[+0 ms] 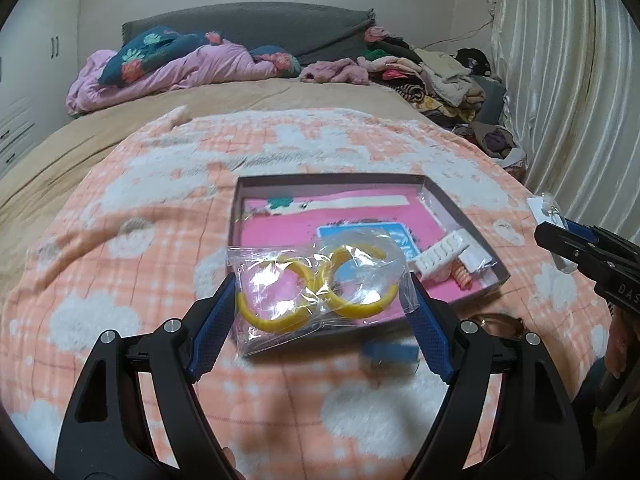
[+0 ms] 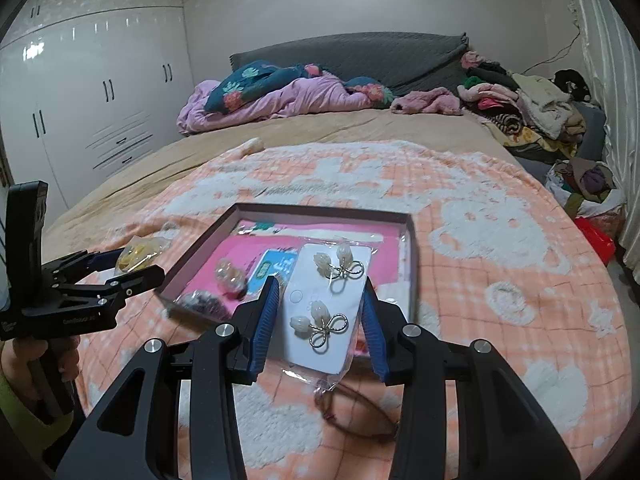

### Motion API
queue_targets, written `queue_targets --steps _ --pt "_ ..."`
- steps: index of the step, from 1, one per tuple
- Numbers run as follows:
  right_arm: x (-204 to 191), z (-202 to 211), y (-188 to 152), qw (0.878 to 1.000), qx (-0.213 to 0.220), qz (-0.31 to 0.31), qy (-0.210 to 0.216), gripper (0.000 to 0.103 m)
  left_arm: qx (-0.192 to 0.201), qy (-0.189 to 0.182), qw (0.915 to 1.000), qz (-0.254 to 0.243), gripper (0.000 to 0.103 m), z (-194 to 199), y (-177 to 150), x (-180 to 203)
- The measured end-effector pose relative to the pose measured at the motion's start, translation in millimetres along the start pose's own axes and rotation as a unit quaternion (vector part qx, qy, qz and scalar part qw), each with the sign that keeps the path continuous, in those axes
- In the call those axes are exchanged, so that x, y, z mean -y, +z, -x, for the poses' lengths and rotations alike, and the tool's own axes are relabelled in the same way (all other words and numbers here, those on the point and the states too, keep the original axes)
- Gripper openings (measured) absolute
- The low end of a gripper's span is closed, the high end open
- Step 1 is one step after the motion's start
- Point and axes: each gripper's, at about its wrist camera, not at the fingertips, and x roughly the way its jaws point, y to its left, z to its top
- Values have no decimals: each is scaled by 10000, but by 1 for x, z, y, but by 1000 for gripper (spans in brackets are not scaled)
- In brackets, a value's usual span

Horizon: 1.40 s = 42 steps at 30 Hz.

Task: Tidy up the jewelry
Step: 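Carry the bangle bag into the pink box with the left tool while the right carries the card, then open the left tool to release the bangle bag while the right tool releases the earring card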

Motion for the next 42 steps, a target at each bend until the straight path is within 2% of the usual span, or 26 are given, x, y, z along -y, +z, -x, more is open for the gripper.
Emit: queue_targets --steps 7,17,27,29,31,36,39,42 --pt "19 -14 11 9996 9 -170 -243 39 40 -56 10000 -51 72 -18 17 10" --pt "45 -65 2 9968 -358 -378 -608 39 -370 -120 9992 -31 73 -68 11 19" --pt "53 -91 -7 9954 -561 -491 -597 42 -582 -46 9983 -80 75 -91 6 14" --pt "53 -91 -8 9956 -562 -524 -544 44 -603 -41 9981 -69 75 -92 5 14" --pt "53 -89 -7 9957 -518 -542 -541 56 -584 -7 9982 -92 77 -92 6 14" --pt "52 -75 -3 9962 -362 -627 -478 64 -541 42 9985 -121 79 -88 6 13" --pt "52 -63 -2 9965 -236 -683 -432 76 -483 86 9987 -137 84 -84 7 13" --pt "49 -51 0 9971 -123 -642 -397 79 -425 104 9989 -159 84 -79 9 14"
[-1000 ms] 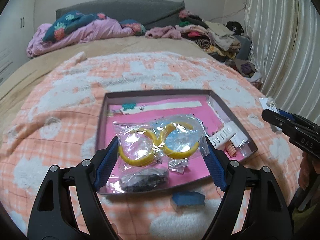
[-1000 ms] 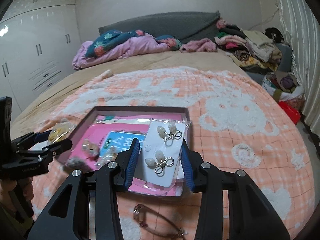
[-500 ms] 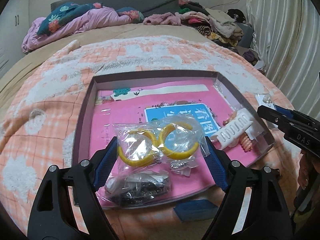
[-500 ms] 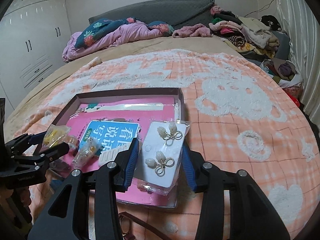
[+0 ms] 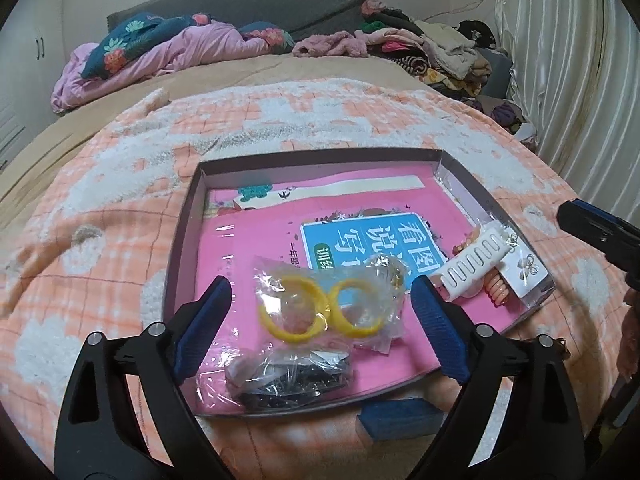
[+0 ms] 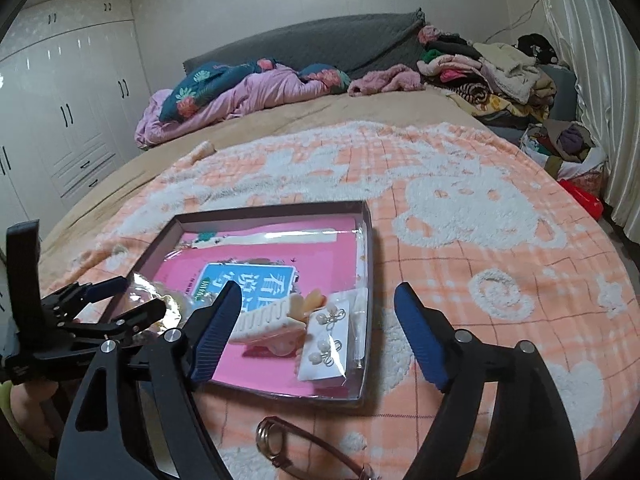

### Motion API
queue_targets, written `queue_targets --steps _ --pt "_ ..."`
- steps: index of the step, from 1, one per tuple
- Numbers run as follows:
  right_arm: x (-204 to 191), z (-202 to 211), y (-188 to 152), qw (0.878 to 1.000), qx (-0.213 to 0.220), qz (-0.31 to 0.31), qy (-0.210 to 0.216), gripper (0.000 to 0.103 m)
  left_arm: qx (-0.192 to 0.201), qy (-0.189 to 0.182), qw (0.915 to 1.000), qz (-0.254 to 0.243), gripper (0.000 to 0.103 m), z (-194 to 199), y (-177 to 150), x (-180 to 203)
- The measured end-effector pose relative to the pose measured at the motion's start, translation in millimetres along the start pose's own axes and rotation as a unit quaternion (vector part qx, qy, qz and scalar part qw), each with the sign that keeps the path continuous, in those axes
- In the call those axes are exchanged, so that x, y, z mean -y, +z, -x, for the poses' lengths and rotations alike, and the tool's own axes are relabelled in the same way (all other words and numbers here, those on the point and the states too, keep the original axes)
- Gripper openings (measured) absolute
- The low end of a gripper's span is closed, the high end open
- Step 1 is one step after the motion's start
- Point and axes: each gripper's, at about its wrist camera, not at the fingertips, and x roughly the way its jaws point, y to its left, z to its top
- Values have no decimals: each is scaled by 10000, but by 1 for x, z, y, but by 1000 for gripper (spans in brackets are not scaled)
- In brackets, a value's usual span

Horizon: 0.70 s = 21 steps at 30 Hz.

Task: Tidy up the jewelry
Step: 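Open the left tool to release the bangle bag while the right tool releases the earring card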

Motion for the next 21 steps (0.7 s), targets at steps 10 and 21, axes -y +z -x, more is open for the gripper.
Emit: queue_targets --steps 10,21 --pt "-12 28 -7 9996 136 255 46 85 197 10 9998 4 93 25 2 -1" --pt "-17 43 -32 9984 -140 544 -4 88 151 -5 9999 -7 93 47 -12 2"
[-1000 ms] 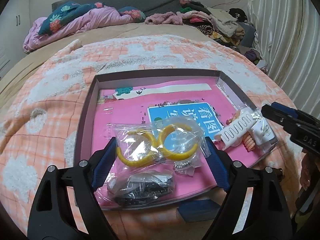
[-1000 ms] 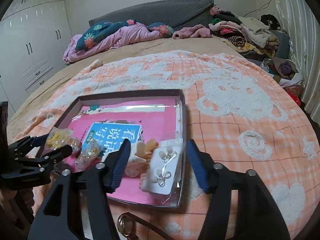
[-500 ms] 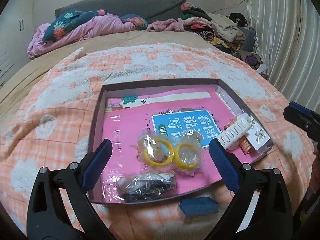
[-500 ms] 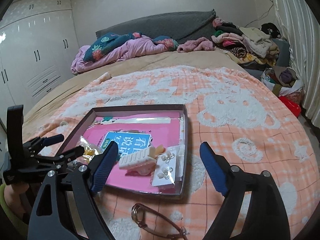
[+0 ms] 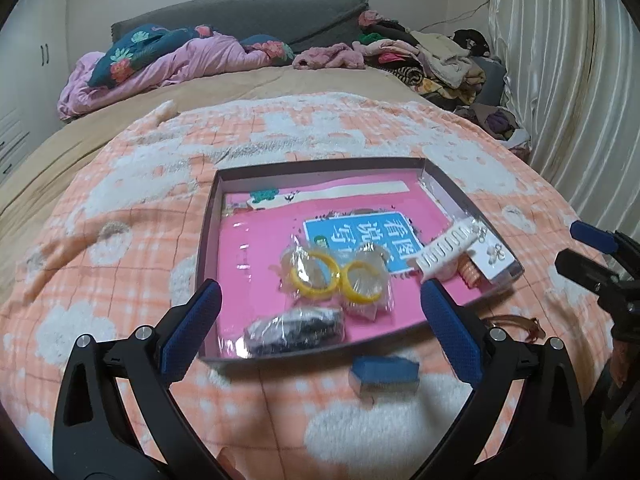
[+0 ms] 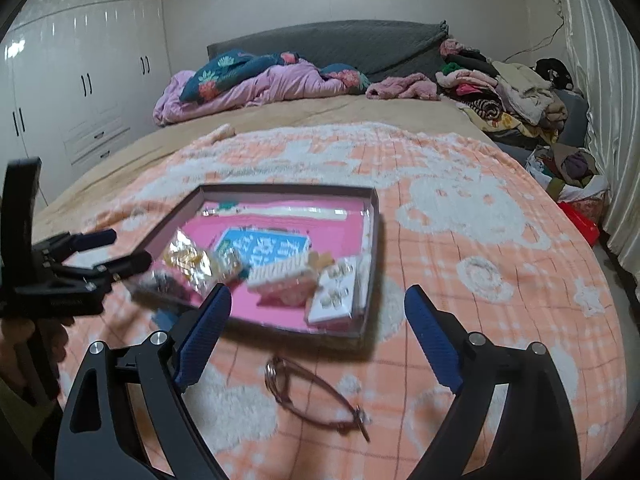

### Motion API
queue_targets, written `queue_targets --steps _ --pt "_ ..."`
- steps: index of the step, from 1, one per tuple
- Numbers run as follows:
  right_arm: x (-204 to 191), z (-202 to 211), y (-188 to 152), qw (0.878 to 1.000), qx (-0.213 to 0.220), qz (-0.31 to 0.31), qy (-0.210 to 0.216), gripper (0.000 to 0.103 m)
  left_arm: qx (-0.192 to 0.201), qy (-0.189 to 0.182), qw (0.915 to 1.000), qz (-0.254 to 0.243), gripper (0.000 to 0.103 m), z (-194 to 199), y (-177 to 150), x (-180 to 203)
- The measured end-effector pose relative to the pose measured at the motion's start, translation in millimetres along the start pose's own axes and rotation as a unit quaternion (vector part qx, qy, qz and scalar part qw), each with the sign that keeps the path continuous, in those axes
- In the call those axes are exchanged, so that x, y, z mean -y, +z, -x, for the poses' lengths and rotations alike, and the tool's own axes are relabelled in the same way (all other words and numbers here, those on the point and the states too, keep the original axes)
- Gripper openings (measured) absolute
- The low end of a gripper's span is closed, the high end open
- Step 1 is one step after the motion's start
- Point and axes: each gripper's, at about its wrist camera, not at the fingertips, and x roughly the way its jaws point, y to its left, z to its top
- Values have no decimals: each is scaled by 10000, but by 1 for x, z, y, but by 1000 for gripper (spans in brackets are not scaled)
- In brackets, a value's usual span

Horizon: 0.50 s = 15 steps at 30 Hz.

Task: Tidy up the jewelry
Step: 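Open the left tool to release the bangle bag while the right tool releases the earring card, then grasp the small blue box with the left tool while the right tool grasps the brown leather watch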

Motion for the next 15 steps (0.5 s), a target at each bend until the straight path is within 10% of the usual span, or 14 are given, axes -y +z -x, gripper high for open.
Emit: queue_targets --steps 15 --pt "4 -3 -42 9975 -667 190 -106 88 -339 14 9994 -76 93 9 -31 12"
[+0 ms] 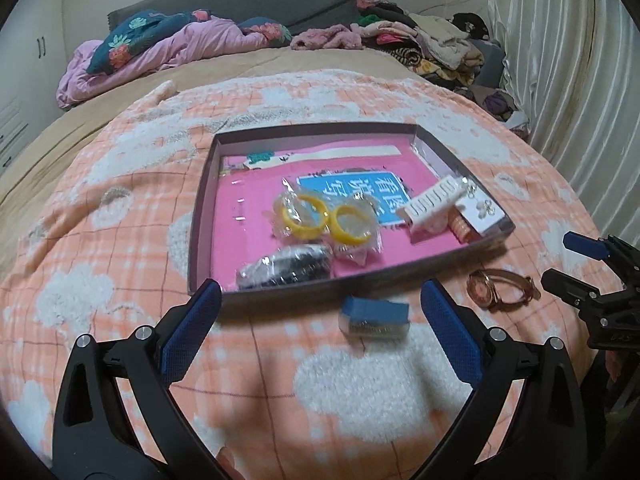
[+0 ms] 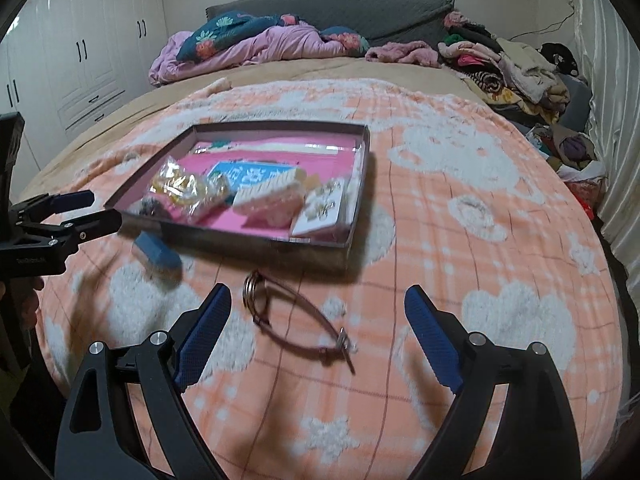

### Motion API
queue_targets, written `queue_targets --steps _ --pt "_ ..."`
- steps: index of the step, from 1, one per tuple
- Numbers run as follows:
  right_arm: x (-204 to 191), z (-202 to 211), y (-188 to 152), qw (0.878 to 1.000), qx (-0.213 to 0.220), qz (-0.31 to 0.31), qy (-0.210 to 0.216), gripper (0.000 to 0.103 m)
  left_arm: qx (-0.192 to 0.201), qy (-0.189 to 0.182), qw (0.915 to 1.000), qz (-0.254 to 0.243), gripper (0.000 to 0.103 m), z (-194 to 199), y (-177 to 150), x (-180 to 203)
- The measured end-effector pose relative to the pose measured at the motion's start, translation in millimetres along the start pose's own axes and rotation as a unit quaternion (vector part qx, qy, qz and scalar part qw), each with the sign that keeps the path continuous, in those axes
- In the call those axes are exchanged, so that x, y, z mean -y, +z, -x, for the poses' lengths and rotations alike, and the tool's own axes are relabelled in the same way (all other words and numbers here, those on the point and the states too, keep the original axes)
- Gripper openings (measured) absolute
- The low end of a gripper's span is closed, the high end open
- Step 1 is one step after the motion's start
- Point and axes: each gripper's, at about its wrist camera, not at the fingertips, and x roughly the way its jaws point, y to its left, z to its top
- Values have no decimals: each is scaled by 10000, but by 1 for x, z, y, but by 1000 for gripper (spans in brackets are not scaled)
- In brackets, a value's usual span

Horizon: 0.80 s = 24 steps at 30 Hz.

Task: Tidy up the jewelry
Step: 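Grasp the small blue box with the left tool while the right tool grasps the brown leather watch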

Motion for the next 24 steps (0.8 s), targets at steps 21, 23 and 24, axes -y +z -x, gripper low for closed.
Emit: queue_targets --steps 21,23,24 --pt "-9 -63 -14 9974 -492 532 -28 88 -486 -347 9982 -5 93 -31 -22 16" --pt "-11 -70 -14 9970 -538 547 24 88 -509 -355 9981 -9 93 -35 -23 17" --pt "-12 -71 -14 9969 -531 580 19 83 -510 -363 9980 7 93 -37 -23 17"
